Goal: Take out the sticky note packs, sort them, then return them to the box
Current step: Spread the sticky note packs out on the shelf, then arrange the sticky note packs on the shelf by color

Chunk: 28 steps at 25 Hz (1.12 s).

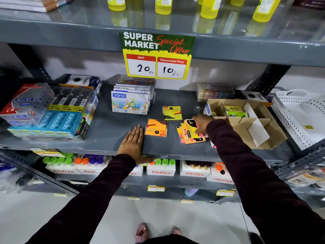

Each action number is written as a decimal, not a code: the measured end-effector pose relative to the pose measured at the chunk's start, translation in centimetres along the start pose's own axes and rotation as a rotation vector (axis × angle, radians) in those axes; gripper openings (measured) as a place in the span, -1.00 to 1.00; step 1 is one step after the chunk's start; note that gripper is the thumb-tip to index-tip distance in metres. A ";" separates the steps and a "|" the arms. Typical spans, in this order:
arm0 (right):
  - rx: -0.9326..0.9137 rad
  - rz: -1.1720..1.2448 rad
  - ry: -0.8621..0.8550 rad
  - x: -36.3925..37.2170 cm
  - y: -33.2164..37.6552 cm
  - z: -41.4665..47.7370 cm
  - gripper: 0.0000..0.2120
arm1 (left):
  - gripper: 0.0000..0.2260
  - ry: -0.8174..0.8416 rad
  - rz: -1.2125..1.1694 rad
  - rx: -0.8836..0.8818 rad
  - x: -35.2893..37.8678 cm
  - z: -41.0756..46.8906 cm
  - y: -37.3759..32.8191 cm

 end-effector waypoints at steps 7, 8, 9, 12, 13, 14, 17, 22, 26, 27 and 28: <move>0.110 -0.038 -0.178 -1.9 1.4 -2.8 -0.47 | 0.21 0.006 0.022 0.001 0.0 0.0 0.1; 0.107 -0.004 -0.223 -2.3 2.0 -3.5 -0.55 | 0.23 0.004 0.016 0.002 0.0 0.0 0.1; 0.094 0.046 -0.267 -2.7 2.8 -4.3 -0.62 | 0.25 0.002 0.012 0.005 0.1 0.0 0.1; 0.047 0.056 -0.486 -1.8 7.0 -6.9 -0.81 | 0.24 0.006 0.003 0.007 0.1 0.0 0.2; 0.032 0.019 -0.562 -1.0 8.5 -7.8 -0.88 | 0.24 0.004 -0.001 0.004 0.1 0.0 0.2; 0.016 0.004 -0.600 -0.1 9.9 -8.5 -0.89 | 0.23 0.003 -0.003 0.002 0.0 0.0 0.1; -0.032 -0.001 -0.407 3.9 12.6 -9.1 -0.85 | 0.19 0.006 0.012 -0.002 -0.1 -0.1 0.0; -0.069 -0.028 -0.348 6.4 12.9 -8.0 -0.84 | 0.20 -0.004 -0.005 -0.003 0.1 0.1 0.1; -0.094 0.241 -0.313 3.9 9.5 -6.4 -0.70 | 0.20 -0.014 -0.023 0.004 0.3 0.1 0.2; -0.041 0.269 -0.323 3.0 7.7 -5.4 -0.67 | 0.20 -0.015 -0.025 0.003 0.3 0.1 0.2; 0.016 0.259 -0.306 2.3 5.9 -4.2 -0.64 | 0.21 -0.013 -0.025 0.002 0.3 0.1 0.2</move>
Point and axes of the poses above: each hand's wrist, its own z-axis towards the middle knuckle, its own x-axis out of the palm, y = z × x, the point moved 1 cm from there along z, towards the middle knuckle, and after that the axes turned 3 degrees about y, right-handed, at the moved point
